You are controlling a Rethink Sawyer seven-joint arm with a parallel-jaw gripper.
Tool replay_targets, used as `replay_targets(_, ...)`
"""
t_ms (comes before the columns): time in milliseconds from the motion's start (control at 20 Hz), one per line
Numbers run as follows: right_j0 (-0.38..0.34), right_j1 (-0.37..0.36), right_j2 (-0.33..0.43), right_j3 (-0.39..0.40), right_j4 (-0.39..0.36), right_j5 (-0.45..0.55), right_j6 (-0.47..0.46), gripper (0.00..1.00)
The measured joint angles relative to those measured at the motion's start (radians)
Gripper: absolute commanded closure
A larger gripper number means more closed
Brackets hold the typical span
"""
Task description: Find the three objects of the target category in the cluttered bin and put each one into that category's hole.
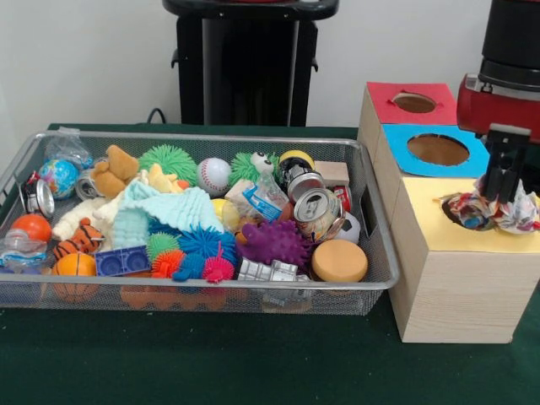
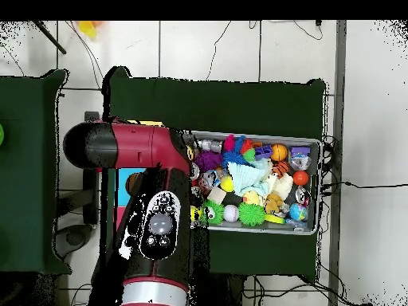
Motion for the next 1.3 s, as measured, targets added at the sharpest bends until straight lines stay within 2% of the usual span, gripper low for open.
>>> replay_targets(600,-0.011,-0.007,-0.009,0.001,-0.002,0.001,0.000,1.00)
replay_targets(1300,-0.068,-0.007,-0.007,0.041,-0.002,0.001,0.000,1.00)
